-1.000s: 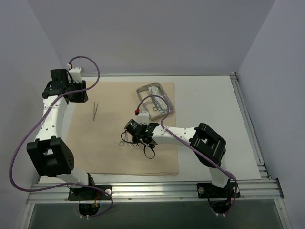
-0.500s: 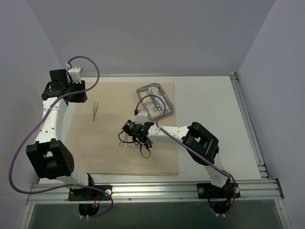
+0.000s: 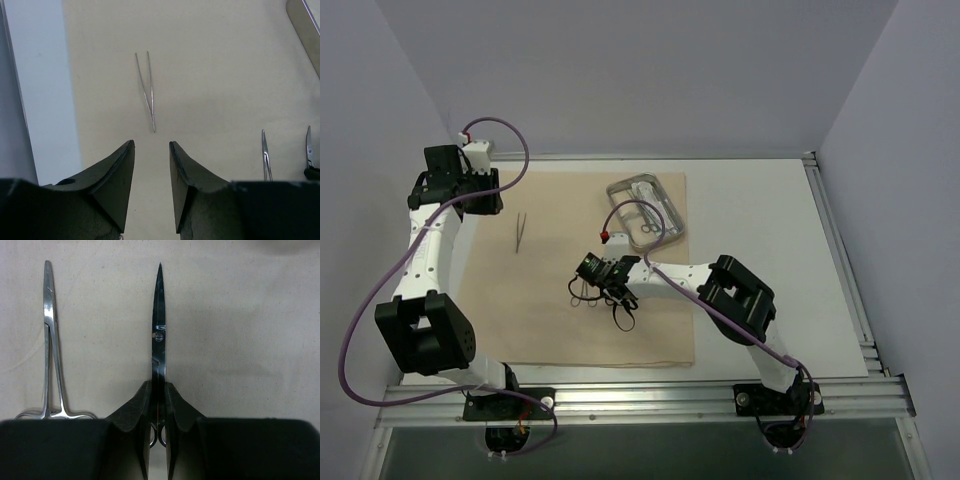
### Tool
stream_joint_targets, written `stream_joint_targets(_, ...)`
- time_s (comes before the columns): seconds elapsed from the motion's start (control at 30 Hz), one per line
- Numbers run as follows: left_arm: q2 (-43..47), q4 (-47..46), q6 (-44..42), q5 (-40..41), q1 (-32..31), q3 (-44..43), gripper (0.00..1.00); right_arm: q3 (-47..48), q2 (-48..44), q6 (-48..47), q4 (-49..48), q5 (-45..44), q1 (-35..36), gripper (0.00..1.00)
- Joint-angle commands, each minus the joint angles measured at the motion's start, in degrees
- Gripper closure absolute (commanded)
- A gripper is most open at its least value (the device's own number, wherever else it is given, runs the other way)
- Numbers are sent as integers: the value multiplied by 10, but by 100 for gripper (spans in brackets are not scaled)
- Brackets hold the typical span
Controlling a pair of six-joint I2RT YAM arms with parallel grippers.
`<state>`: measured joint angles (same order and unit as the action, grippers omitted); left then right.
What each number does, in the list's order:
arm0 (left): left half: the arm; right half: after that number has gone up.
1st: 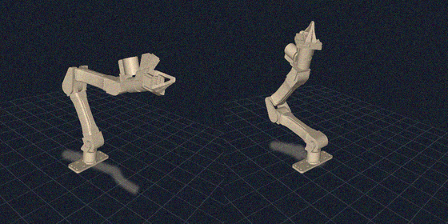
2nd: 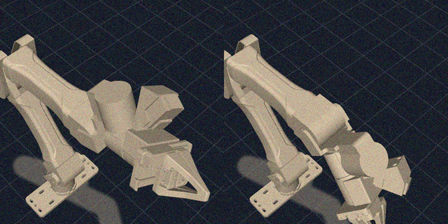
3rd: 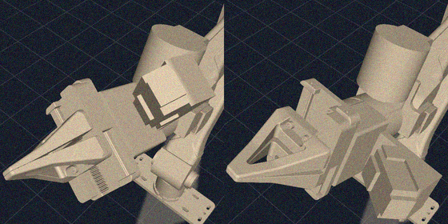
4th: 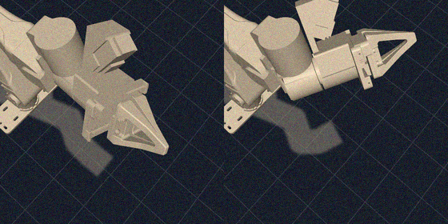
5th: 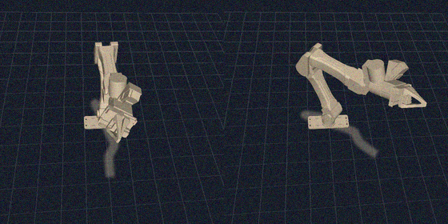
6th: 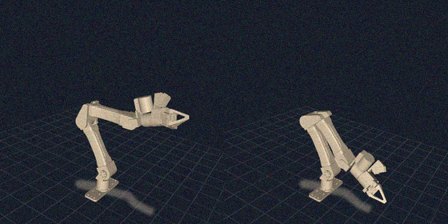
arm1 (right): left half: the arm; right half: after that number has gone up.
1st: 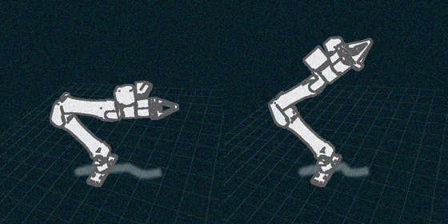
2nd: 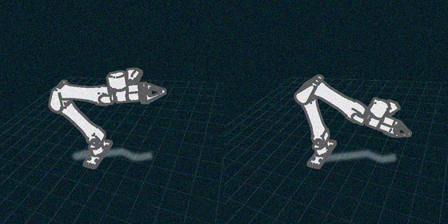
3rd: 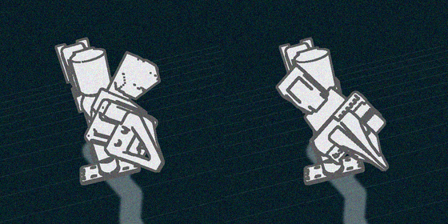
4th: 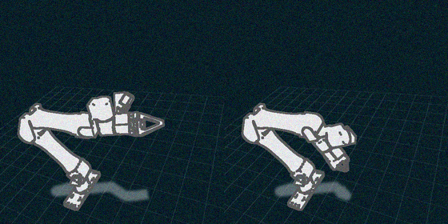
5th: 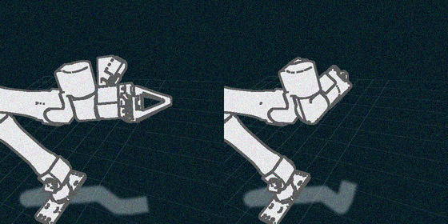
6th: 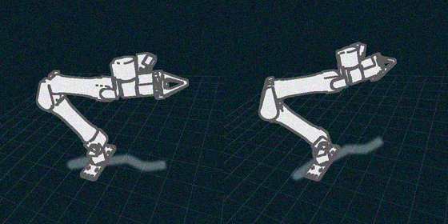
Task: Open and lay out the surgical kit
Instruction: Place the medical item in the surgical kit.
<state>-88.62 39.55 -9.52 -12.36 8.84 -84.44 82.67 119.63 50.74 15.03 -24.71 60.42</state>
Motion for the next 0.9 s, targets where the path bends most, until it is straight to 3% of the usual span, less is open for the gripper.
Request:
stream_joint_targets(0.0, 20, -24, -8, -2, 5, -2, 57, 20, 15, -4, 20, -2, 1, 100)
stream_joint_targets(0.07, 20, -24, -10, -1, 5, -2, 57, 23, 17, -5, 20, 2, 0, 99)
stream_joint_targets(0.4, 17, -19, -12, -9, 5, -4, 57, 24, 9, 1, 18, 0, 1, 76)
stream_joint_targets(0.87, 12, -14, -15, -12, 6, -9, 57, 9, -24, -2, 11, -10, -5, 75)
